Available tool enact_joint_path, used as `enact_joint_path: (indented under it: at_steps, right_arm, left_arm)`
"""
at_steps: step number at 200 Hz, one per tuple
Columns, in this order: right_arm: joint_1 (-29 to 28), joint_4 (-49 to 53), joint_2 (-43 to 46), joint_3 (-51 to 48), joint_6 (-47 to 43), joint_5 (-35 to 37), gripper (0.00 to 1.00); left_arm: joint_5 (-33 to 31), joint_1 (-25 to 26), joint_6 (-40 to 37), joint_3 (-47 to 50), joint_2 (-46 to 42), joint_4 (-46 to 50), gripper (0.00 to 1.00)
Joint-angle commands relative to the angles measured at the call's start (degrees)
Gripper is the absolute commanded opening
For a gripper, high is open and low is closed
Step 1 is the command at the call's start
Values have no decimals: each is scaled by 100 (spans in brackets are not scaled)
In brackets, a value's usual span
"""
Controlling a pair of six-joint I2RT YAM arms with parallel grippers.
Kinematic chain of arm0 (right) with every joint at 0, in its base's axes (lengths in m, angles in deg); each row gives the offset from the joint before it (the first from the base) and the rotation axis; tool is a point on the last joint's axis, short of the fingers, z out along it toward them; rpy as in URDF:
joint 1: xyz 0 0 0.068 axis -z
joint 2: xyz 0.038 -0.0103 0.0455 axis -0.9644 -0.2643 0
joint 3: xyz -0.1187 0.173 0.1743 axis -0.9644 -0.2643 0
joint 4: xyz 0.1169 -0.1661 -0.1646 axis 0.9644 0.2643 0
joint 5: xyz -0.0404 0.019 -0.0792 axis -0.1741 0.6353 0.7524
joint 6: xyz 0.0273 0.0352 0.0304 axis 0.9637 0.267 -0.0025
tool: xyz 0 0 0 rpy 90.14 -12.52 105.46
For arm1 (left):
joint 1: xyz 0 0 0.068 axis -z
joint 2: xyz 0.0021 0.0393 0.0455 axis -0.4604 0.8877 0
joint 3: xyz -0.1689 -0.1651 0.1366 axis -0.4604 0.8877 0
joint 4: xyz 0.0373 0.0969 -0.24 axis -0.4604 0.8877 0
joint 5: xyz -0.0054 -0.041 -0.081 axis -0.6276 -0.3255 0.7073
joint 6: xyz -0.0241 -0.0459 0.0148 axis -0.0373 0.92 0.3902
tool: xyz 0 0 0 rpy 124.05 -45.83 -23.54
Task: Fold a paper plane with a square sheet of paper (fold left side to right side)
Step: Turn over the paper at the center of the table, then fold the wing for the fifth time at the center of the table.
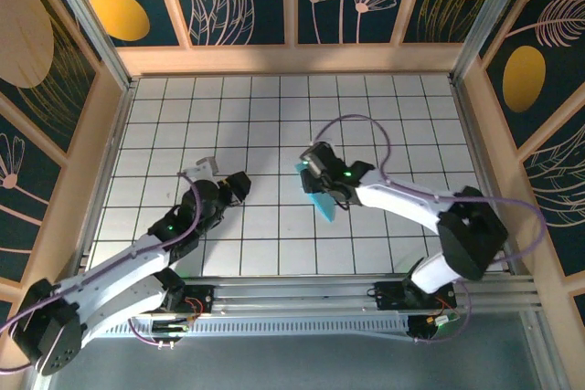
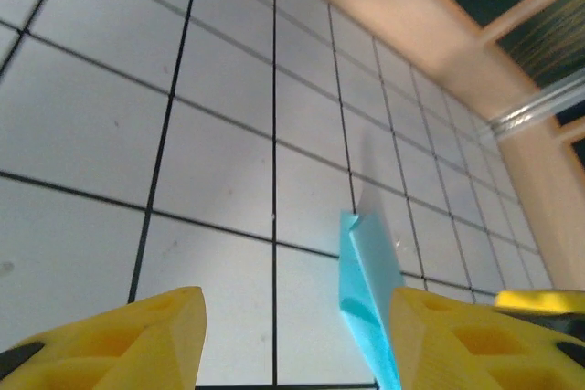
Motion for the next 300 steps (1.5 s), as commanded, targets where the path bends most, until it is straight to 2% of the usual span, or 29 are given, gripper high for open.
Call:
enact_joint_path:
  at_steps: [1,34,49,76,116,159,182,208,234,270,300]
  right_arm:
    - [380,-1032,727,-694,429,-953,73]
    - [1116,-2138,1880,-1790,953,-1825,84]
    - [1480,-2503,2296,-2224,1184,-2230,90]
    - [2046,-2694,2813,-2698,1434,-2785,92]
    - [2413,-2302,3283,-2840,1317,-2903,93]
    - [2567,-2118,3501,-2884,1235,-2980,93]
    - [2617,-2062,3573,-2870,1201,-3065,93]
    - [2667,-1945,3669,-2839,1080,-3122,93]
    - [2785,-2029,3702,-2877,927,-3459,93]
    - [3014,-2593,3453,-3000,393,-4862,92]
    - [3018,-2907,2727,-2998,120,-5807,92]
  left_arm:
    - [720,18,121,-332,702,-637,55]
    - [1603,17,5,-1110,2226,-845,55]
    - [1835,22,138,-1376,2823,-1046,54]
    - [2043,20,409,-1756,3697,-1381,54]
    - [2521,27,663,-2348,4804,-1758,54]
    - [2701,26,692,-2925,5613,-1821,52]
    - [2680,22,676,-3230,5934,-1806,39]
    - [2624,16,627,-3250,5963,-1900,19]
    - [2621,17,346,-2945,5623,-2024,0]
    - [2790,13,-552,-1933,4600,-2444,0]
    - [3213,8,-1120,-782,3486,-3303,0]
